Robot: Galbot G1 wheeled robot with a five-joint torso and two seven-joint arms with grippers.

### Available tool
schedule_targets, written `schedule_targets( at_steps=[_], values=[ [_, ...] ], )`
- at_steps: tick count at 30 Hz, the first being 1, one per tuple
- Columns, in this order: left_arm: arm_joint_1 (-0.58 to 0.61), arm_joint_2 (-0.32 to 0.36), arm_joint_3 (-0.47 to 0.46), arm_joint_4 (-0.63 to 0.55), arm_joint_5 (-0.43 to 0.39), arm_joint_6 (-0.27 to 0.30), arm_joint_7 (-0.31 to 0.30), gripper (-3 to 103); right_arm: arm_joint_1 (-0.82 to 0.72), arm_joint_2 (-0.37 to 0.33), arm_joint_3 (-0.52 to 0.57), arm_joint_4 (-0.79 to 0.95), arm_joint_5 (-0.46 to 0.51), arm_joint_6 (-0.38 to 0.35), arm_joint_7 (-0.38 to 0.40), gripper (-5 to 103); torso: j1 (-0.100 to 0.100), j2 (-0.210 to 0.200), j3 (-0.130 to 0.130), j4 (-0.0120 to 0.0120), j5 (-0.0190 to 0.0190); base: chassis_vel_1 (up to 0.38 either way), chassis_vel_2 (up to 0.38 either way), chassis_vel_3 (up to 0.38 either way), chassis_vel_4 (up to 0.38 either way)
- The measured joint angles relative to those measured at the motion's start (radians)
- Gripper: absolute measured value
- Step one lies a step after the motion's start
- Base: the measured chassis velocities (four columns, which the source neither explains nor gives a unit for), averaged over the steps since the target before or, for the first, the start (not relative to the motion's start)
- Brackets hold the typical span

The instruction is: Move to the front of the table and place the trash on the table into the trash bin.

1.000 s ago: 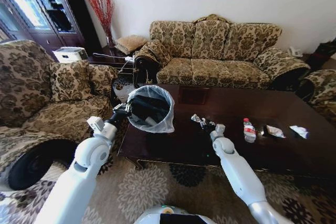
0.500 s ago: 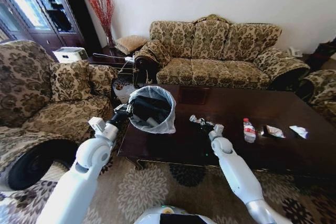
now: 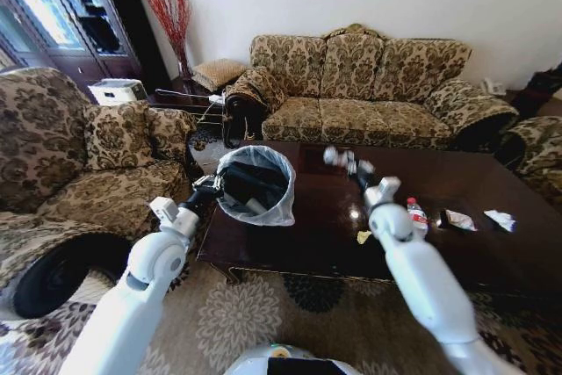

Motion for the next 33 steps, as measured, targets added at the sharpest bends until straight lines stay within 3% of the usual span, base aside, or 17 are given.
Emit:
schedule_targets(
  at_steps=[1,3,4,6,7,9,14,21,24,30,33],
  values=[
    [-0.012,0.010,0.013,0.004,-0.004,0.006,0.000,3,0.077,-0.075,-0.057,0.061,0.099,-0.014,-0.003,8,0.000,0.000,0.000,-0.0002,-0.0001,0.000,0.000,0.000,0.000],
    [-0.032,0.024,0.034,0.011,-0.006,0.018,0.000,3,0.207,-0.152,-0.165,0.123,0.254,-0.070,0.013,8,0.000,0.000,0.000,-0.0005,-0.0003,0.000,0.000,0.000,0.000],
    [-0.032,0.024,0.034,0.011,-0.006,0.018,0.000,3,0.207,-0.152,-0.165,0.123,0.254,-0.070,0.013,8,0.000,0.000,0.000,-0.0005,-0.0003,0.000,0.000,0.000,0.000],
    [-0.048,0.032,0.054,0.016,-0.008,0.027,0.000,3,0.312,-0.183,-0.293,0.168,0.359,-0.107,0.054,8,0.000,0.000,0.000,0.0000,-0.0003,0.000,0.000,0.000,0.000],
    [-0.048,0.032,0.054,0.016,-0.008,0.027,0.000,3,0.312,-0.183,-0.293,0.168,0.359,-0.107,0.054,8,0.000,0.000,0.000,0.0000,-0.0003,0.000,0.000,0.000,0.000],
    [-0.057,0.046,0.061,0.015,-0.023,0.042,0.000,3,0.353,-0.190,-0.396,0.201,0.393,-0.133,0.073,8,0.000,0.000,0.000,0.0002,-0.0004,0.000,0.000,0.000,0.000],
    [-0.063,0.064,0.057,0.015,-0.036,0.053,0.000,3,0.357,-0.181,-0.532,0.206,0.337,-0.149,0.073,8,0.000,0.000,0.000,0.0000,-0.0002,0.000,0.000,0.000,0.000],
    [-0.063,0.058,0.053,0.017,-0.037,0.053,0.000,3,0.346,-0.156,-0.604,0.182,0.247,-0.178,0.070,12,0.000,0.000,0.000,-0.0002,-0.0002,0.000,0.000,0.000,0.000],
    [-0.065,0.051,0.052,0.021,-0.036,0.053,0.001,3,0.342,-0.127,-0.622,0.159,0.216,-0.178,0.073,27,0.000,0.000,0.000,-0.0001,-0.0003,0.000,0.000,0.000,0.000],
    [-0.068,0.046,0.047,0.022,-0.034,0.052,0.001,3,0.347,-0.103,-0.639,0.149,0.199,-0.173,0.075,44,0.000,0.000,0.000,-0.0001,-0.0002,0.000,0.000,0.000,0.000],
    [-0.067,0.042,0.044,0.022,-0.034,0.051,0.001,3,0.353,-0.097,-0.630,0.150,0.208,-0.167,0.086,60,0.000,0.000,0.000,0.0000,-0.0002,0.000,0.000,0.000,0.000]
  ],
)
